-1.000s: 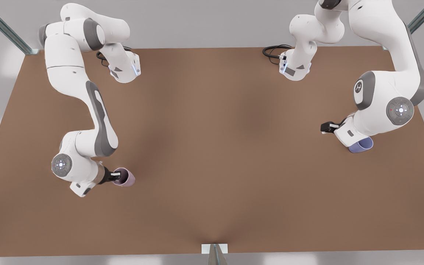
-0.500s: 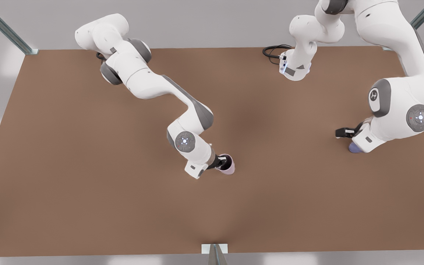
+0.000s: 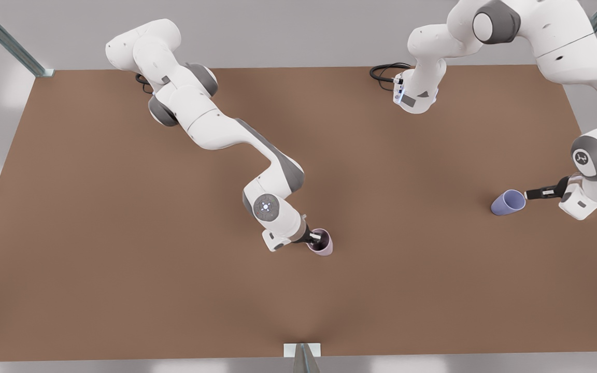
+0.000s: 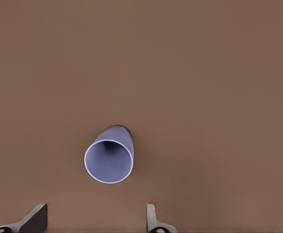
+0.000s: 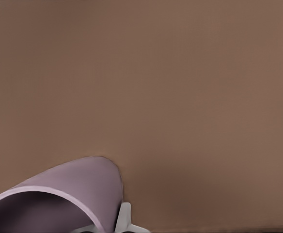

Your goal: Stack the cups, with the pink cup at the bottom and the purple cup at the top

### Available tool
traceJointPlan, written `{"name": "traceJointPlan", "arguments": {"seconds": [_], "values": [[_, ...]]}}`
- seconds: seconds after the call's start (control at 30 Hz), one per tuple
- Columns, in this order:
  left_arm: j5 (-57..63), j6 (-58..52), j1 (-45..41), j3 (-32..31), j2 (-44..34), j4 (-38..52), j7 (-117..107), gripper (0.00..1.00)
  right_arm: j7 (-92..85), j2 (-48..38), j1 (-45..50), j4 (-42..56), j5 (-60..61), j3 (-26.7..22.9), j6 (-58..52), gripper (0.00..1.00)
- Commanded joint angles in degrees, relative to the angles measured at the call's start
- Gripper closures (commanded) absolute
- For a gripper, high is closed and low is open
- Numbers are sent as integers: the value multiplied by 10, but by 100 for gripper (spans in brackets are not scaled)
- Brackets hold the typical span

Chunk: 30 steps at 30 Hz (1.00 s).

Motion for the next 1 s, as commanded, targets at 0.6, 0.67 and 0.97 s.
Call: {"name": "traceJointPlan", "arguments": {"seconds": [0.6,0.67,0.97], "values": [[-11,172,44,8,56,-68,110,0,168,5,26,-50,-30,2,39,0],[-12,172,44,9,61,-70,110,0,174,2,23,-46,-27,30,60,0],[-20,197,45,8,89,-77,110,0,-40,-160,-160,-152,-10,69,-125,0]]}}
